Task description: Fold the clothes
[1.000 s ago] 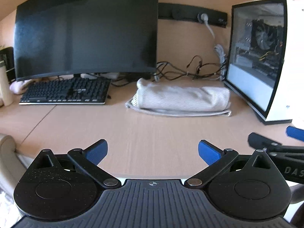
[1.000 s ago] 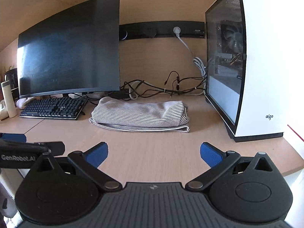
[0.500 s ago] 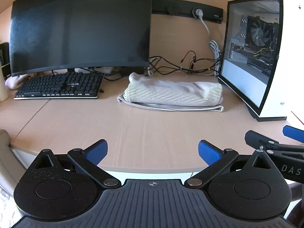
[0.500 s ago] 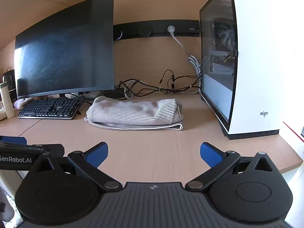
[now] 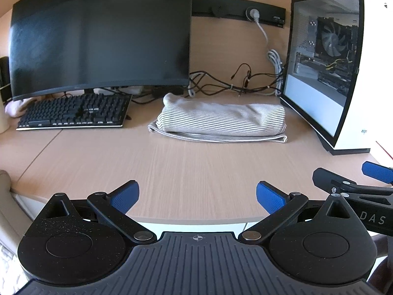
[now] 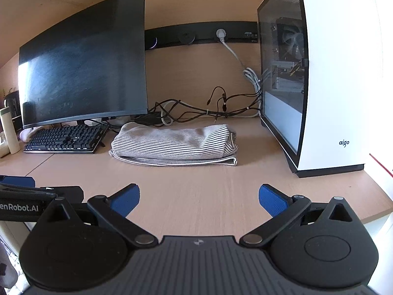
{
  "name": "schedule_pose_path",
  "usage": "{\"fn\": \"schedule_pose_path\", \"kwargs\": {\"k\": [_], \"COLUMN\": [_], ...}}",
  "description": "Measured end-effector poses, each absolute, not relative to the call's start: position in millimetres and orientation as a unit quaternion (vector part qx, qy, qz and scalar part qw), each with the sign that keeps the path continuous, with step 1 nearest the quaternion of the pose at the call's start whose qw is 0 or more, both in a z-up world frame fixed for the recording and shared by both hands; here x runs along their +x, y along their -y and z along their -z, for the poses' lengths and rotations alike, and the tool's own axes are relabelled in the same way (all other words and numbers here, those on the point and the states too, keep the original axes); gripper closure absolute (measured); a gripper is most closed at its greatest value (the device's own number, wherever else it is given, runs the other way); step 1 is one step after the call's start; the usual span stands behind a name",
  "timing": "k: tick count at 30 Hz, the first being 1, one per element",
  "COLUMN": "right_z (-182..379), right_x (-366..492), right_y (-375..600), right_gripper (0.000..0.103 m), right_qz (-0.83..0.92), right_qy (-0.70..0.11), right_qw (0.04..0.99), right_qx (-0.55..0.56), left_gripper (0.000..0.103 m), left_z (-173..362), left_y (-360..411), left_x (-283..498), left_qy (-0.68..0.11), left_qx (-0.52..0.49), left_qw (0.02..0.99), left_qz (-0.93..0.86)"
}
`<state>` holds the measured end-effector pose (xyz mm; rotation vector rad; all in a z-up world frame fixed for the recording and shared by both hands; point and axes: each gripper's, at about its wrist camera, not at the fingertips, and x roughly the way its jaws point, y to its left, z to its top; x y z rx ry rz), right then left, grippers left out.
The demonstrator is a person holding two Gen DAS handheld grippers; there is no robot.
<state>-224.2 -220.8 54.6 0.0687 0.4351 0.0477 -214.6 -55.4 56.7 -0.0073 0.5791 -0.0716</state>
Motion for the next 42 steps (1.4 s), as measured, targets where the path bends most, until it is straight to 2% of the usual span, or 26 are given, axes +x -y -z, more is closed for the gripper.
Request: {"fn": "schedule_pose_path", "kwargs": {"k": [42], "right_z": [-50], "right_x": [-219], "right_y": [220], "right_gripper": [0.000], "right_qz": [-0.023], "right_qy": [-0.224], "right_qw": [0.974], "right_qx": [0.035], "left_gripper": [0.000], "left_z": [-50], "left_y": [45], "left_x": [-206], "left_qy": [-0.299], "left_qx": [-0.025], "left_qw": [0.953], "left_qz": [0.039]}}
